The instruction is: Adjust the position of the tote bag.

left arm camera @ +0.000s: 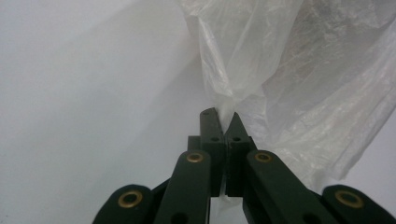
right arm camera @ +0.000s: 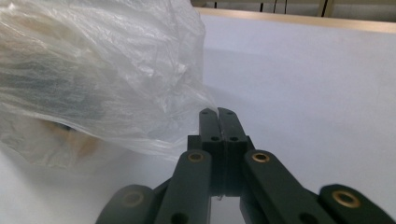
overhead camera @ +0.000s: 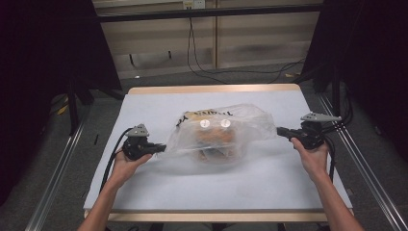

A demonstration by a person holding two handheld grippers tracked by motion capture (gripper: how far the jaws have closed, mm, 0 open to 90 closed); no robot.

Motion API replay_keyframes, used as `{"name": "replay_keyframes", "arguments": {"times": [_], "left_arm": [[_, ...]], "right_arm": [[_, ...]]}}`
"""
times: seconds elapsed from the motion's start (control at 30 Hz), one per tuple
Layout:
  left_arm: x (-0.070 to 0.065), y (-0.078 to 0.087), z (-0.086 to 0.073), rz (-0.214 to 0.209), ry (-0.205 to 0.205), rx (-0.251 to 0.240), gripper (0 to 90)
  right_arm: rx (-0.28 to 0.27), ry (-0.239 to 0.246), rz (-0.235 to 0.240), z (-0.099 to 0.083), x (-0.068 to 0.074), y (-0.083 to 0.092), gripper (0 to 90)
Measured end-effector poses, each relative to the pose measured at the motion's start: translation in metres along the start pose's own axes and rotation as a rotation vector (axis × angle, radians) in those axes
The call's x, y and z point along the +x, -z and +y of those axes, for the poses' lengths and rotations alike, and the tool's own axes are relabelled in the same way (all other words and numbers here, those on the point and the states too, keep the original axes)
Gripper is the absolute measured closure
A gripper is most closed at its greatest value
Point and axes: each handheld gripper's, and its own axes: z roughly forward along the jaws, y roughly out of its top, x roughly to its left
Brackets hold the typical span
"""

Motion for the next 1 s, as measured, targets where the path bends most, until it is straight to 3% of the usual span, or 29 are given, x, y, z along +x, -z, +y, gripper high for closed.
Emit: {"name": "replay_keyframes", "arguments": {"times": [0.27, 0.6, 0.7, 0.73, 0.93, 1.0], "left_arm": [[0.006, -0.002, -0.009, 0.001, 0.021, 0.03, 90.0], [0.007, -0.009, -0.017, 0.023, 0.018, 0.114, 90.0], [0.008, -0.009, -0.019, 0.02, 0.026, 0.116, 90.0], [0.009, -0.009, -0.022, 0.002, 0.035, 0.102, 90.0], [0.008, -0.007, -0.028, 0.002, 0.035, 0.1, 90.0], [0.007, -0.006, -0.03, 0.012, 0.031, 0.09, 90.0]], "right_arm": [[0.044, 0.014, -0.003, -0.007, -0.001, -0.005, 90.0], [0.123, 0.019, -0.034, -0.018, -0.01, -0.012, 90.0], [0.16, 0.016, -0.037, -0.023, -0.013, -0.017, 90.0], [0.176, 0.027, -0.04, -0.024, -0.013, -0.019, 90.0], [0.22, 0.042, -0.058, -0.03, -0.013, -0.025, 90.0], [0.263, 0.052, -0.06, -0.037, -0.014, -0.03, 90.0]]}}
